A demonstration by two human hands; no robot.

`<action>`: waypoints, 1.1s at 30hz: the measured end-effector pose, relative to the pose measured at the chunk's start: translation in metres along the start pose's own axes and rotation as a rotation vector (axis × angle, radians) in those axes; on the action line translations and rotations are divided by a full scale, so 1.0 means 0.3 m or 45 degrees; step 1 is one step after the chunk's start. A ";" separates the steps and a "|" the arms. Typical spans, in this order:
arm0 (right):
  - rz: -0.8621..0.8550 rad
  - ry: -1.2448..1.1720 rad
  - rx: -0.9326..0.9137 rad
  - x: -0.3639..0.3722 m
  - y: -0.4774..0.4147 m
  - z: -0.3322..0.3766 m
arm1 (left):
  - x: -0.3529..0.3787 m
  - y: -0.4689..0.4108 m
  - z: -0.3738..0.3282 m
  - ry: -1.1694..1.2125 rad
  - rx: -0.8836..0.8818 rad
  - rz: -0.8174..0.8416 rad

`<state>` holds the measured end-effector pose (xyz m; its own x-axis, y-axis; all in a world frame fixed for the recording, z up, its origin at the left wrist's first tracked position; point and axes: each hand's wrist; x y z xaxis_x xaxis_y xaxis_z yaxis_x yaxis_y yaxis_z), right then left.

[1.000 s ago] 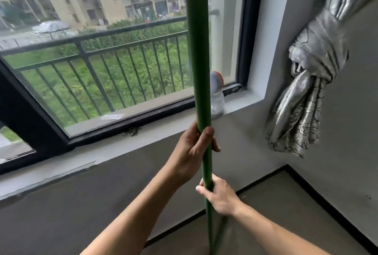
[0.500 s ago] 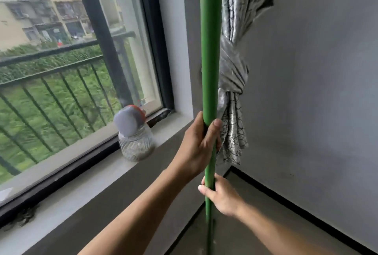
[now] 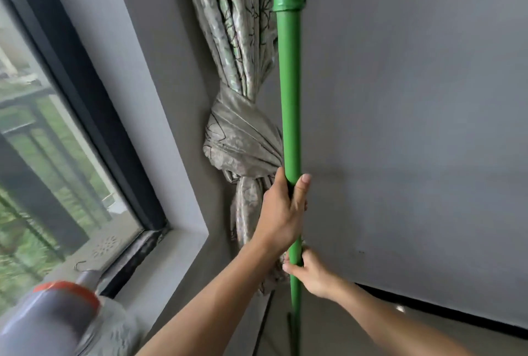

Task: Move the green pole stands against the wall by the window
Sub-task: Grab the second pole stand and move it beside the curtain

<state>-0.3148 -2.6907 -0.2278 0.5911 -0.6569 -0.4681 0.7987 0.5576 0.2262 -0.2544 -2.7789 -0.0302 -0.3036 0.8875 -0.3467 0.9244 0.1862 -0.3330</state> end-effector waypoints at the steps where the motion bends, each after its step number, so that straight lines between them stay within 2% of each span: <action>1: -0.026 -0.015 0.023 -0.006 -0.054 -0.020 | -0.003 -0.041 0.015 -0.006 0.010 0.011; 4: -0.116 -0.064 0.088 -0.037 -0.193 -0.048 | -0.001 -0.168 0.059 0.003 0.045 0.042; 9: -0.270 -0.030 0.191 -0.145 -0.260 0.077 | 0.030 -0.352 0.112 0.020 0.047 0.111; 14: -0.228 0.178 0.234 -0.246 -0.369 0.134 | 0.051 -0.516 0.162 0.037 0.032 0.170; 19: -0.034 0.346 0.174 -0.363 -0.494 0.184 | 0.056 -0.666 0.201 0.004 -0.038 0.177; 26: 0.077 0.433 0.098 -0.448 -0.702 0.257 | 0.059 -0.868 0.210 -0.102 -0.258 -0.034; 33: 0.199 0.440 0.014 -0.423 -0.808 0.262 | 0.041 -0.891 0.206 -0.209 -0.235 -0.285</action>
<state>-0.5746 -2.7823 -0.1562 0.6350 -0.3533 -0.6871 0.7040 0.6309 0.3262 -0.5196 -2.8437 0.0005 -0.5234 0.7388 -0.4245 0.8521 0.4556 -0.2576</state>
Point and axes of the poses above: each hand's wrist, its own y-axis away from the middle knuckle, its own x-axis out of the palm, z = x × y, and after that the axes turned 5 degrees about z, right-handed
